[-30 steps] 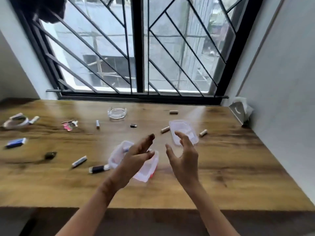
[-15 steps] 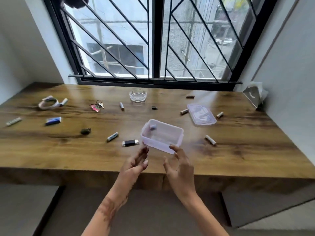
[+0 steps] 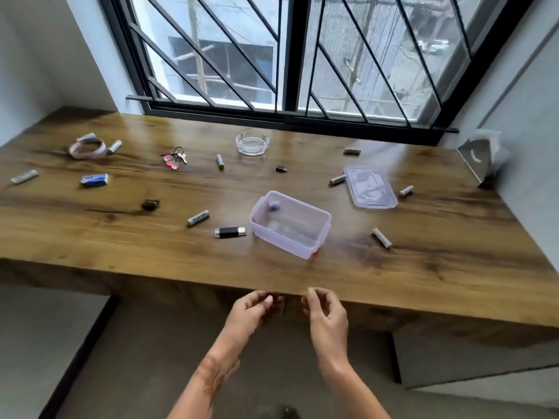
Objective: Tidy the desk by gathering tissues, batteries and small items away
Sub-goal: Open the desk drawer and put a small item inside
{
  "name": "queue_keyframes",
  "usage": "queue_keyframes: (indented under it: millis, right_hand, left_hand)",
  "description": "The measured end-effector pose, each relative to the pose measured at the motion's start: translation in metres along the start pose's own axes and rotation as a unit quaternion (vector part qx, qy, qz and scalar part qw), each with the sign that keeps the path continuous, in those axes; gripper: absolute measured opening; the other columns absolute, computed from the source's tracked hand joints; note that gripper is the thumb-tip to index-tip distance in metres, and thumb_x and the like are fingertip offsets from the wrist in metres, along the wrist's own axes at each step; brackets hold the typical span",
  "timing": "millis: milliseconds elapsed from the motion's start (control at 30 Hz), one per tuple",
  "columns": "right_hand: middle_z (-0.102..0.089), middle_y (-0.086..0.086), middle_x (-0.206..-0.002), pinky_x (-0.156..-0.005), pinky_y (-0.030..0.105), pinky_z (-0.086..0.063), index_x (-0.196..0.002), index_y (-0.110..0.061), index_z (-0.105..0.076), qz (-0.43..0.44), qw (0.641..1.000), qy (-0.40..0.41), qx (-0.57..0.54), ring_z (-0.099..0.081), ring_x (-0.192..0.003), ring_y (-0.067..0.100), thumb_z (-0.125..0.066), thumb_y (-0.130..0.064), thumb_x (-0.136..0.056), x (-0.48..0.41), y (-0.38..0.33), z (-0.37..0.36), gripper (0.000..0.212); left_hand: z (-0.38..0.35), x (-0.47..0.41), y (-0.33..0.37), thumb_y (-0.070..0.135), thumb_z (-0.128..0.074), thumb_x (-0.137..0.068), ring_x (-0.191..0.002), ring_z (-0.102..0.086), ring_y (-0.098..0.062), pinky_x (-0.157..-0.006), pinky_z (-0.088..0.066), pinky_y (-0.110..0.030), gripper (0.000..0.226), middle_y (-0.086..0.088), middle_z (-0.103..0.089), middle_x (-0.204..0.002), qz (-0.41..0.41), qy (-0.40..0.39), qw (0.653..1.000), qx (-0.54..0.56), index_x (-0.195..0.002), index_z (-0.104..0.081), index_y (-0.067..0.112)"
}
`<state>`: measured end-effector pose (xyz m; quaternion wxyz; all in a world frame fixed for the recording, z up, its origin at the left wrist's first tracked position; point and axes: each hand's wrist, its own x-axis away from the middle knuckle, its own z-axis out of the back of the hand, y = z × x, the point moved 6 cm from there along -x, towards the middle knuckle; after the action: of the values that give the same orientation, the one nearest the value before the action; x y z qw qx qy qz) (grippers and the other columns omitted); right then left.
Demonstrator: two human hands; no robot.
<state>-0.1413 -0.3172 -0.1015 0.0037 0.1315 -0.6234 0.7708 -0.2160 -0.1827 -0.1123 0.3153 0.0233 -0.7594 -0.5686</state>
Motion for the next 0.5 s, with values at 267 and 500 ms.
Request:
queue_keyframes:
  millis: [267, 500]
  right_hand:
    - [-0.048, 0.013, -0.073, -0.071, 0.037, -0.041, -0.072, -0.012, -0.053, -0.417, 0.803, 0.105, -0.412, -0.046, -0.063, 0.026, -0.029, -0.025, -0.096, -0.001, 0.128, 0.007, 0.036]
    - [-0.060, 0.017, -0.114, -0.103, 0.041, -0.037, -0.134, -0.013, -0.047, -0.362, 0.757, 0.124, -0.529, -0.056, -0.099, 0.033, -0.024, -0.061, -0.091, -0.050, 0.160, 0.034, 0.069]
  left_hand:
    - [-0.037, -0.025, -0.112, 0.013, -0.032, -0.098, -0.077, -0.065, -0.014, -0.072, -0.046, -0.023, 0.033, 0.003, -0.071, -0.073, 0.180, -0.001, 0.977, 0.118, -0.117, -0.055, -0.001]
    - [-0.058, -0.054, -0.155, 0.038, -0.021, -0.099, -0.137, -0.030, -0.035, -0.111, -0.022, -0.042, 0.057, -0.021, -0.034, -0.147, 0.250, 0.085, 0.899, 0.348, -0.134, -0.038, -0.003]
